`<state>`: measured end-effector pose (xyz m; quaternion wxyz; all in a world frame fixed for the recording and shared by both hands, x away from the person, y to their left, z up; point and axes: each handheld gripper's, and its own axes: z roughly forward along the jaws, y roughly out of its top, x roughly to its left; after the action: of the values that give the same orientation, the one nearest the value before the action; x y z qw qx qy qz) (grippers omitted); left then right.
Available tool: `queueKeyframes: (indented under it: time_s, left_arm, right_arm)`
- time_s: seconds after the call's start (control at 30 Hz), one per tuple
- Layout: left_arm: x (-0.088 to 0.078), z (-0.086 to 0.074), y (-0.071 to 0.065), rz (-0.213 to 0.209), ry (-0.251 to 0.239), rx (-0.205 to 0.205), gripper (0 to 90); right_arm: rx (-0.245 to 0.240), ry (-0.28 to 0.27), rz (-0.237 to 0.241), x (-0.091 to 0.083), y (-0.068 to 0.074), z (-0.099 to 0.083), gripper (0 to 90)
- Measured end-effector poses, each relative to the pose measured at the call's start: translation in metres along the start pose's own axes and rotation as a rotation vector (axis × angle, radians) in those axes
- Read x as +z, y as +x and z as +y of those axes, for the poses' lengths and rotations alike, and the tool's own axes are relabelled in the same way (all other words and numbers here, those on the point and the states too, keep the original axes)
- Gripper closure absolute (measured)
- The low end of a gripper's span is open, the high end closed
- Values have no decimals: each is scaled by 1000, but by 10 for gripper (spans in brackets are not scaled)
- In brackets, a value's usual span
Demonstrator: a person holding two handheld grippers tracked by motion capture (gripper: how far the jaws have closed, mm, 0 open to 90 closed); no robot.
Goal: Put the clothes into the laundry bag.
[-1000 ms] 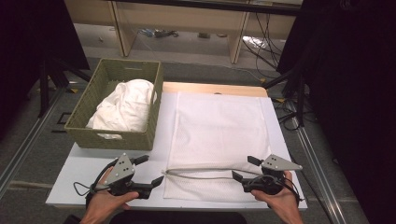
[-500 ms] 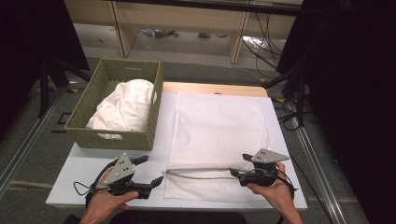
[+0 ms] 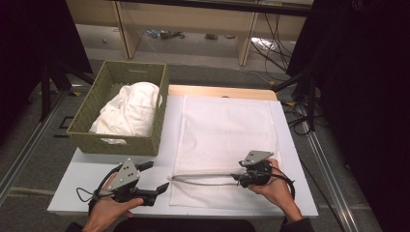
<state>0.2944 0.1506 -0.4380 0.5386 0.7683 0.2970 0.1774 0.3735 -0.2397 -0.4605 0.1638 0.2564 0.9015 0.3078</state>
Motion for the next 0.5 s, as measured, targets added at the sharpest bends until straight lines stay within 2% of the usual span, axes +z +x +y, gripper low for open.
queueKeyframes:
  time_s: [0.07, 0.1, 0.13, 0.2, 0.23, 0.27, 0.33, 0.4, 0.47, 0.5]
  left_arm:
    - [0, 0, 0, -3, 0, -1, 159]
    - [0, 0, 0, -3, 0, -1, 159]
    - [0, 0, 0, -3, 0, -2, 159]
    - [0, 0, 0, -2, 2, -3, 159]
    - [1, 0, 1, -7, -1, 1, 159]
    - [1, 0, 1, -12, -5, 0, 159]
    - [1, 0, 1, -3, 3, 5, 159]
    - [1, 0, 1, -7, -3, 3, 159]
    - [0, 0, 1, -3, 2, 4, 159]
    - [0, 0, 0, -1, 1, -4, 159]
  right_arm:
    - [-29, 31, 3, 5, -1, 0, 475]
    - [-4, 49, 5, 7, 0, 1, 482]
    - [-14, 57, 6, 9, -1, 1, 489]
    - [2, 79, 0, 12, -3, 2, 517]
    - [17, 93, -1, 13, -3, 2, 554]
    - [-26, 94, -8, 15, -6, 3, 594]
    - [-6, 119, -18, 16, -7, 4, 682]
    - [-54, 143, -13, 17, -12, 6, 736]
    - [-66, 140, -12, 18, -15, 8, 780]
    - [-54, 139, -22, 17, -15, 9, 802]
